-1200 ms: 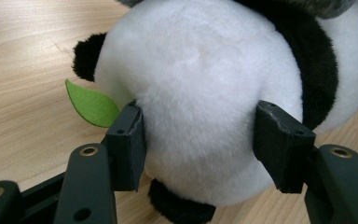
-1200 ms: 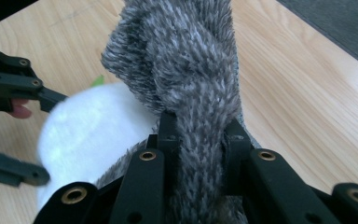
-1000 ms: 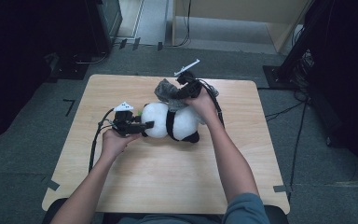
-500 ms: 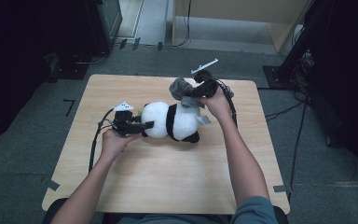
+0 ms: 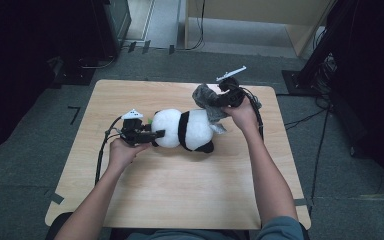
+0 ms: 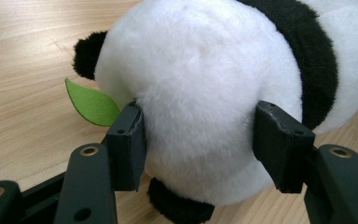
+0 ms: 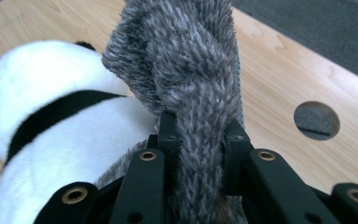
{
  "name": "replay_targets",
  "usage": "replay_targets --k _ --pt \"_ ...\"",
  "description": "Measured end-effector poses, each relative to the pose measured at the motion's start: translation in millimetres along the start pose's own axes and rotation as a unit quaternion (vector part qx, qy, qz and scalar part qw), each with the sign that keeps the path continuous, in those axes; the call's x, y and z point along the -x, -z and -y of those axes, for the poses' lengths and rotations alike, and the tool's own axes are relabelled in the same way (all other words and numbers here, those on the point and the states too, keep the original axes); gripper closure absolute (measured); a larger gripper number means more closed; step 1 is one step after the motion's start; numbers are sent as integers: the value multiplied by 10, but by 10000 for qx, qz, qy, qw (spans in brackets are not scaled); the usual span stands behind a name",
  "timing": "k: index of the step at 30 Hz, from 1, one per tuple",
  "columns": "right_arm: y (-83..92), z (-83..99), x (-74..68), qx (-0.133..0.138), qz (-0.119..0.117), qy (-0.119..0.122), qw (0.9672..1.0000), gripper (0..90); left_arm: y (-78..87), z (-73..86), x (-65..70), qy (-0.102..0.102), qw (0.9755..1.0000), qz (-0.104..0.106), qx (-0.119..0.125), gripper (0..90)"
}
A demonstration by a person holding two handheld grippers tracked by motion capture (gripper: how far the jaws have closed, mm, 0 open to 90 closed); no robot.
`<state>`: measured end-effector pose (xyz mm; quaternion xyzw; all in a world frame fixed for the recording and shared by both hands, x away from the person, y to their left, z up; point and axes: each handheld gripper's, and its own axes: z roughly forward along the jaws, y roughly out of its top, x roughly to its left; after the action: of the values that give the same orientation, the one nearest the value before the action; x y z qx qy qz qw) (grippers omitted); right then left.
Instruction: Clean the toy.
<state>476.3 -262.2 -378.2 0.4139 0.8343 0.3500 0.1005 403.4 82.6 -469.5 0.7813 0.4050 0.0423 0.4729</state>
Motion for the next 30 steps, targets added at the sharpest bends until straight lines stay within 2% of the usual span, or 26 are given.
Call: replay_targets --k 5,10,18,27,30 --pt "96 -90 -146 264 -32 128 9996 761 0 0 -1 -16 10000 -3 0 400" --pt "97 -199 -376 456 -161 303 9984 761 1 -1 3 -14 10000 -7 3 400" --pt "-64 -363 -740 525 -409 657 9956 759 5 -5 13 -22 10000 -26 -17 401" --pt "-339 -477 -1094 499 -664 879 9927 758 5 -4 12 -19 10000 -23 -18 403" --pt "-431 -473 -1187 393 -738 932 9921 757 6 -3 15 -23 10000 -29 -23 404"
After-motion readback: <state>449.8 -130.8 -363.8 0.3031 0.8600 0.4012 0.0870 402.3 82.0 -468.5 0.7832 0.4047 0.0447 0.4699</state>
